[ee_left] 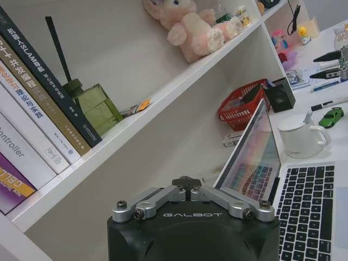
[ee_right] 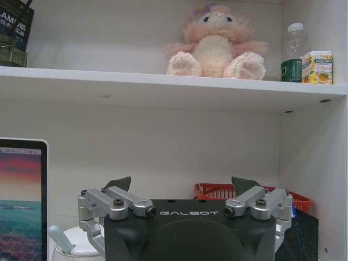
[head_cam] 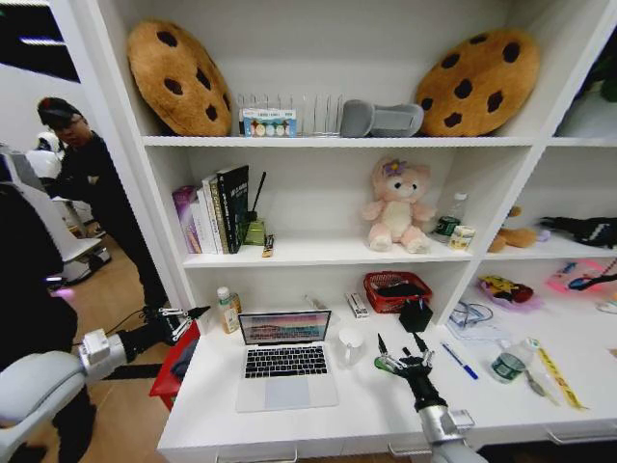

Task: Organize the objects on the table.

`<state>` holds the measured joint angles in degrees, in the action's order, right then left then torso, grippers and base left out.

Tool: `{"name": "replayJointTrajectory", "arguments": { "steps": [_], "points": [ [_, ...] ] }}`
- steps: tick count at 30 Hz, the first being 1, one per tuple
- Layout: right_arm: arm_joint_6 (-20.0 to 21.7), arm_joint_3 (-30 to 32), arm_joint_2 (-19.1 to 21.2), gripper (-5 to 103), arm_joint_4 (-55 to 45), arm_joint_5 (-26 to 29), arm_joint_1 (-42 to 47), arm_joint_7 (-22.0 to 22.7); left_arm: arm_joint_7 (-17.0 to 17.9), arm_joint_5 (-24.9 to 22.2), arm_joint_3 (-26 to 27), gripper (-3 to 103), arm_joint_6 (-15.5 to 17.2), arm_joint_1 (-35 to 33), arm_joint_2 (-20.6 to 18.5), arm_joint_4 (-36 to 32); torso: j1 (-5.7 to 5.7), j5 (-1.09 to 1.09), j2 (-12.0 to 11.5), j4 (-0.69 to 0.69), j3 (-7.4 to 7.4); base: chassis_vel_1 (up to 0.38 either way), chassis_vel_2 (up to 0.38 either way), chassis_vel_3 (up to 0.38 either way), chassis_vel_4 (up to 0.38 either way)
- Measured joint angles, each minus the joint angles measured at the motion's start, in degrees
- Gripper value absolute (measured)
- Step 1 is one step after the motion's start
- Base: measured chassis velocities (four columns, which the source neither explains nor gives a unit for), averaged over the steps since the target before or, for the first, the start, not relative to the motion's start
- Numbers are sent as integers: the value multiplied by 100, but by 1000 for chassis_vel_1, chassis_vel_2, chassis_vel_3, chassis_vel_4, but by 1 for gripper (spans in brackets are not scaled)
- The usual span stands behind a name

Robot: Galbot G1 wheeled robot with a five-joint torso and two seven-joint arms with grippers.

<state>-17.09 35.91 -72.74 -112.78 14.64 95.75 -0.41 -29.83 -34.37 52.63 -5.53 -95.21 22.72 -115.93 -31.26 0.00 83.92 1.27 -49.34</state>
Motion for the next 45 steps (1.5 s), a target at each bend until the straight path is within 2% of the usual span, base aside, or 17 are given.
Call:
{"name": "replayJointTrajectory", "arguments": {
  "steps": [2,3,6,7,10,13,16,26,34,41,45],
  "points": [
    [-3,1,-4,100,11,-22,3,1,-43,-19,-368,0,13,460,-89,133,0,0,0,1,0,0,0,0,0],
    [-3,1,-4,100,11,-22,3,1,-43,-19,-368,0,13,460,-89,133,0,0,0,1,0,0,0,0,0],
    [-4,-1,-13,100,21,-44,8,7,-49,-17,-954,0,77,998,-123,250,0,0,0,1,0,0,0,0,0],
    [-4,-1,-13,100,21,-44,8,7,-49,-17,-954,0,77,998,-123,250,0,0,0,1,0,0,0,0,0],
    [-4,1,-19,100,52,-49,6,17,-76,67,-1722,0,121,1540,-73,370,0,-1,0,-1,0,0,0,0,0],
    [-4,3,-22,100,59,-51,3,22,-90,90,-2013,0,152,1830,-37,440,0,-1,0,-1,0,0,0,0,0],
    [-2,20,-29,100,67,-54,3,30,-148,113,-2610,0,203,2544,3,613,0,0,0,2,0,0,0,0,0],
    [-23,67,-93,100,97,-73,46,34,-305,164,-3388,0,209,3338,16,866,0,0,1,0,0,0,0,0,0],
    [-57,106,-127,100,140,-78,61,38,-386,193,-4228,0,242,4061,100,1025,0,0,1,1,0,0,0,0,0],
    [-90,118,-161,100,169,-83,63,38,-447,213,-4676,0,262,4500,136,1148,0,0,1,1,0,0,0,0,0],
    [-126,137,-186,100,183,-83,88,38,-447,226,-4725,0,262,4550,139,1187,0,0,1,0,0,0,0,0,0]
  ]
}}
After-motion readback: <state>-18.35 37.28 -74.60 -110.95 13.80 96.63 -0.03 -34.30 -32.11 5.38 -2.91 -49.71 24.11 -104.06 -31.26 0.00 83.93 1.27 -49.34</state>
